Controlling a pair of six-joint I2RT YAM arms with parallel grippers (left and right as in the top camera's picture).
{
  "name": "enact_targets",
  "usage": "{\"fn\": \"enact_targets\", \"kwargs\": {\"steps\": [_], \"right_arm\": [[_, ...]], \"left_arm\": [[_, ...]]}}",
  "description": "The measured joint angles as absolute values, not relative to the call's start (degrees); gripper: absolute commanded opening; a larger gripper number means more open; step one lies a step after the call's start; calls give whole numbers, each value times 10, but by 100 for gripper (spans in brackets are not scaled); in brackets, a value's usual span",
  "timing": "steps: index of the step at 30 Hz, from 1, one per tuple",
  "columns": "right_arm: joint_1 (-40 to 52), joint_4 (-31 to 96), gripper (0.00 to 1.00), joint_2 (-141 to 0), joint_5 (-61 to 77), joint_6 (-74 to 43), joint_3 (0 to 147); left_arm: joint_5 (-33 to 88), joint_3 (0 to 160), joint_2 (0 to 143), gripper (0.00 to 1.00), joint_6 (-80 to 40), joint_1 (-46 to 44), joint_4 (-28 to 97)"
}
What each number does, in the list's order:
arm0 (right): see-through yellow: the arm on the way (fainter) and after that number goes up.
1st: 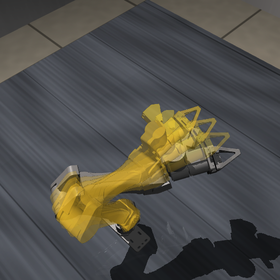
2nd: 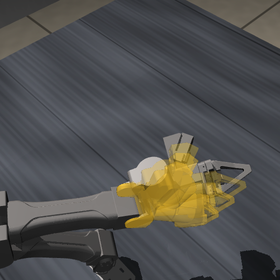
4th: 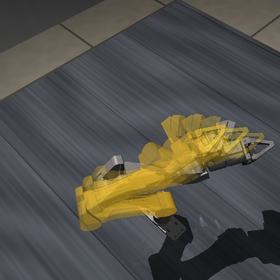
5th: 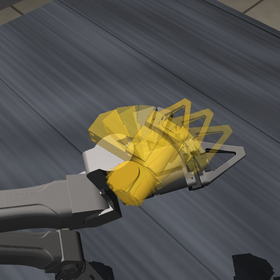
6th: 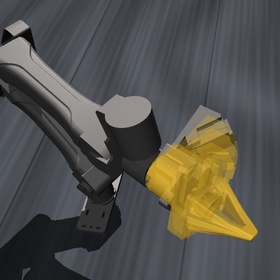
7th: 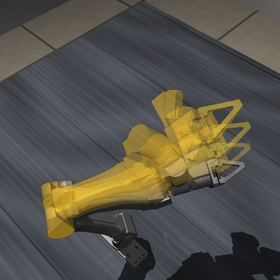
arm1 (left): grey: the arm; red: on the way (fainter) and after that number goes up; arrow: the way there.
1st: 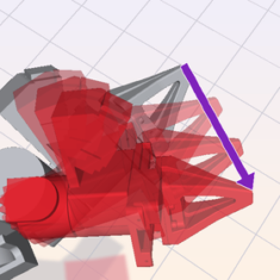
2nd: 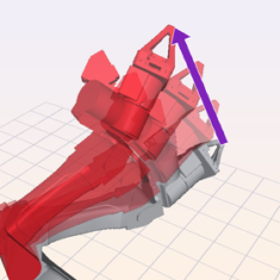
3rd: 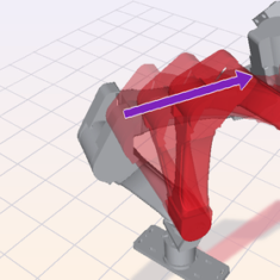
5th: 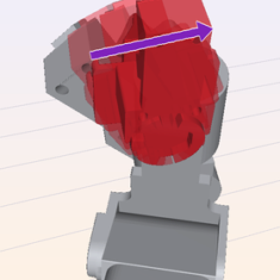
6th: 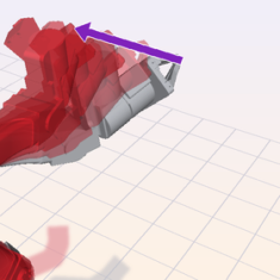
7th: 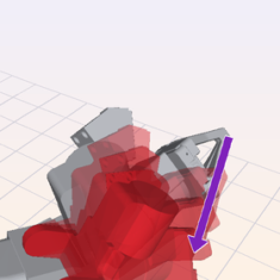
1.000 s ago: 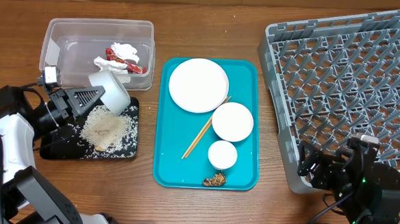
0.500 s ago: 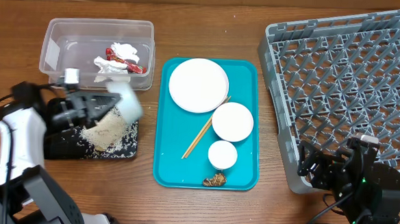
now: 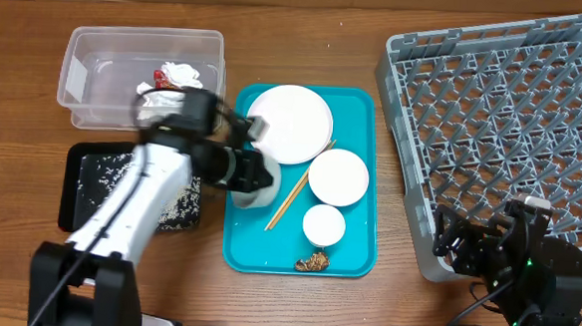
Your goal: Sort waste into correct bins and load items into the dishwasher
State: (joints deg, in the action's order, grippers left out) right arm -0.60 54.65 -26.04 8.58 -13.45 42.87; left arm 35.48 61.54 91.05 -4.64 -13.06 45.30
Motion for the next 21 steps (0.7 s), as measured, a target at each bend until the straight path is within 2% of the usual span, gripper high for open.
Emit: {"fn": "enact_targets", "kwargs": {"steps": [7,12,16,17,19,21], "right_arm": [[-6,547,100,-260,86,-135,429],[-6,547,100,-260,86,-135,429],[-6,547,100,-260,86,-135,429],[-6,547,100,-260,86,-135,429],[-6,547,100,-260,86,-135,429],[-6,547,100,-260,86,-135,429]], "left_arm": [[181,615,911,4,-92,-267,433],[104,615,911,5,-109,-314,432],[76,615,911,15,-121,-315,431],[72,615,911,19,-121,-315,429],[68,615,911,35,-122,-315,425],[65,615,911,42,-122,-315,425]]}}
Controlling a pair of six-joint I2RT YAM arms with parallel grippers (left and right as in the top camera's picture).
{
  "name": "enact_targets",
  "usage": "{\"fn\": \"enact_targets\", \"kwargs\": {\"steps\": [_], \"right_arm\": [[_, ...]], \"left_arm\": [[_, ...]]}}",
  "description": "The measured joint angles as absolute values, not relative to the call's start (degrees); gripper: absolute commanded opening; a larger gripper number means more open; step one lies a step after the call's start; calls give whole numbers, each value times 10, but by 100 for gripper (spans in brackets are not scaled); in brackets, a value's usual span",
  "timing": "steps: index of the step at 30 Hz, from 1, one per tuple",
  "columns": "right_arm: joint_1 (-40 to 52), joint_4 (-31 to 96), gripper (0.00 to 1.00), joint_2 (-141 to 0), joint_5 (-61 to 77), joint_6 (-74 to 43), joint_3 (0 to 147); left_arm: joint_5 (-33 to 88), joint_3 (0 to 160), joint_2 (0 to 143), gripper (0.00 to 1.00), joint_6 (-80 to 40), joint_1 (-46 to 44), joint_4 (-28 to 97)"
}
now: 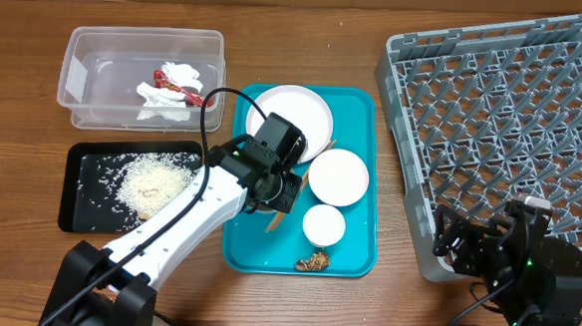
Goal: Sort waste into correct bins and load items into the dishwasher
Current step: 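Grasp the white cup with the left gripper and lift it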
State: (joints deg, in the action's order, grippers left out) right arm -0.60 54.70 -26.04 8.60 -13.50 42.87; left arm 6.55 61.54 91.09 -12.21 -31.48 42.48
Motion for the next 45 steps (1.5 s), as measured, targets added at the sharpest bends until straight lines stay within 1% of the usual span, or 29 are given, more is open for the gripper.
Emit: {"fn": "enact_targets", "kwargs": {"steps": [8,16,19,24,26,29,31,32,33,34,35,39,45], "right_arm": [[-6,547,100,-260,86,-135,429],[-6,547,100,-260,86,-135,429],[-6,547,100,-260,86,-135,429],[-6,547,100,-260,86,-135,429],[-6,547,100,-260,86,-135,429],[-6,547,100,-260,86,-135,429],[-6,547,100,-260,86,-135,429],[-6,547,100,-260,86,-135,429],[-6,547,100,-260,86,-135,429],[-6,547,100,-260,86,-135,429],[-6,547,100,-260,86,-135,429],[-6,547,100,-260,86,-135,429],[-6,547,100,-260,86,-135,429]], "left_arm": [[70,624,911,43,-125,-315,437],[132,695,911,47,-115,-316,463],[147,697,911,48,-103,-325,486],[150,697,911,46,-85,-353,516],[150,695,911,42,-83,-362,515],[150,692,917,40,-77,-371,515],[151,690,932,36,-75,-373,515],[150,690,939,33,-74,-374,515],[150,690,949,24,-73,-374,515],[150,689,961,12,-74,-374,515],[150,689,971,4,-72,-374,515],[155,686,1001,4,-76,-374,516],[164,698,1001,4,-86,-367,529]]}}
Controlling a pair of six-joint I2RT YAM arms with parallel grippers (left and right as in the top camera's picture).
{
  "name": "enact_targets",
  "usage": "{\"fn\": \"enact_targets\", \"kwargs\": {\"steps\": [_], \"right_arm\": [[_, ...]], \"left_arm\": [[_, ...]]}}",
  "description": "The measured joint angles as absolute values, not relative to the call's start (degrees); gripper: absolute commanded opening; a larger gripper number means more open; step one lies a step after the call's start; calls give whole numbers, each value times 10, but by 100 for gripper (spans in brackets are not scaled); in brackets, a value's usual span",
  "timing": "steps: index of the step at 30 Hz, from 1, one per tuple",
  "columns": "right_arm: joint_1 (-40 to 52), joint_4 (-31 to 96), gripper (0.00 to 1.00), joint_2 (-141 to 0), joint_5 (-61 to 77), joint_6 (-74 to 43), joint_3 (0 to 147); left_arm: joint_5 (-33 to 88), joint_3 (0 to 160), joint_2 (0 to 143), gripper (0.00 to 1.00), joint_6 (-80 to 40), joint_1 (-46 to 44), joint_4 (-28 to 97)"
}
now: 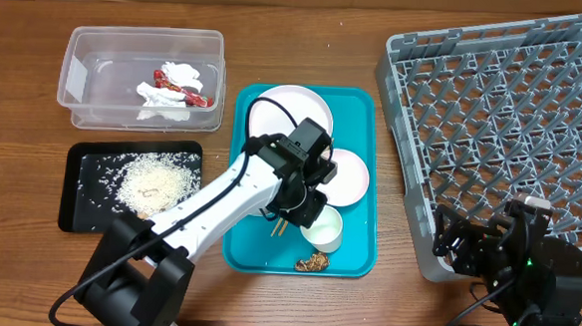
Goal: Sort waste into correct bins and load items into the dishwasher
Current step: 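Grasp the white cup with the left gripper and lift it, then hand the white cup from the left gripper to the right gripper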
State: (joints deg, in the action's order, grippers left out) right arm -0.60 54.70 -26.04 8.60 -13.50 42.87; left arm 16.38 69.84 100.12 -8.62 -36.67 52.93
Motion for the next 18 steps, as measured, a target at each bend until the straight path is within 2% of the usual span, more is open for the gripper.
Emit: {"fn": "enact_targets", "kwargs": {"steps": [5,9,14,18], "right_arm": [[-6,547,100,-260,86,-135,429],[-6,536,100,-260,79,-135,429],[-6,446,100,-269,61,-135,429],[-6,365,100,-315,127,-121,430]], "left_arm": [[187,775,1001,4,-89,-328,582],[253,834,1001,4,-89,-272,585],[407,842,1001,4,-168,-192,486],[542,842,1007,4,-241,-156,354]]}}
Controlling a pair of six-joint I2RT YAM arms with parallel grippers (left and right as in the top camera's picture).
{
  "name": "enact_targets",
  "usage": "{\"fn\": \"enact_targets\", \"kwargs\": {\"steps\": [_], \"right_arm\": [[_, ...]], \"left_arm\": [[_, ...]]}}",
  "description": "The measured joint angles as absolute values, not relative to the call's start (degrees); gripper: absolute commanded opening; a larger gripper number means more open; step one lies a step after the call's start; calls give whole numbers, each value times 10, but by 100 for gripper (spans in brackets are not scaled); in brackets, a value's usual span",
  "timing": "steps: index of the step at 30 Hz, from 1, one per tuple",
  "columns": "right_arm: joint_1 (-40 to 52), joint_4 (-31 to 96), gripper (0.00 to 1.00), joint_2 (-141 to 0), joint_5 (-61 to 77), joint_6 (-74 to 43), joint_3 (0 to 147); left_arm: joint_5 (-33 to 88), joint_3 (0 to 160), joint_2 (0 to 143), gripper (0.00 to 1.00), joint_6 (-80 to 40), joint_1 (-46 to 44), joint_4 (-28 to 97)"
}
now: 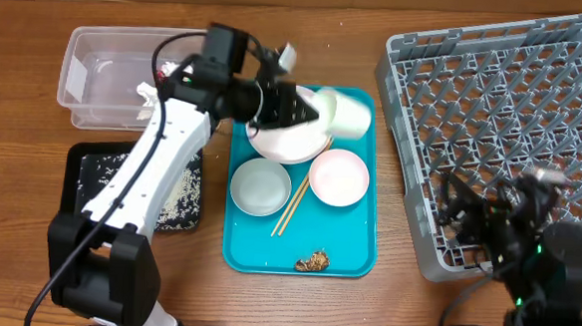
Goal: Sort waste into correct bins and load items into the dishwasher
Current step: 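Hand the white cup from the left gripper to the right gripper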
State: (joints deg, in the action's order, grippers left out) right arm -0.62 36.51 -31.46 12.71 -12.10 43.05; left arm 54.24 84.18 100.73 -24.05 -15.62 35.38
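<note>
My left gripper (317, 108) hangs over the far end of the teal tray (351, 248), shut on a white cup (347, 114) that lies tilted on its side. Under it the white plate (284, 143) is partly covered. On the tray sit a pale bowl (261, 186), a pinkish bowl (338, 175), chopsticks (291, 205) and a brown food scrap (314, 261). The grey dish rack (503, 114) stands at the right. My right gripper (465, 218) is at the rack's near left corner, blurred.
A clear bin (96, 73) with crumpled paper and a red wrapper stands at the back left. A black tray (90, 187) holding rice lies in front of it, partly under my left arm.
My left gripper was low on the small cup at the tray's near end. Now it holds that cup raised over the tray's far end. The pale bowl shows. The right arm has shifted up slightly.
My left gripper was by the tray's left edge beside the black tray, with something white at it. Then it was down on the tray's left side, with rice lying in the black tray. Then it was at the small cup, which it now holds up.
</note>
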Motion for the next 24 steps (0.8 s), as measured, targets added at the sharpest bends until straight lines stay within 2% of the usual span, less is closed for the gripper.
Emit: {"fn": "enact_targets", "kwargs": {"steps": [2,6,13,17,24], "right_arm": [[-6,334,99,-353,200,-106,431],[-6,279,98,-433,365,-88,431],[-6,150,99,-531,564,-79,431],[-6,93,99,-578,634,-77,431],[-6,41,99,-625,676,-78,431]], "left_arm": [[612,843,1015,4,-268,-155,298],[719,843,1028,4,-301,-161,264],[795,843,1041,4,-316,-161,261],[811,843,1042,4,-316,-168,261],[815,843,1042,4,-316,-199,261]]}}
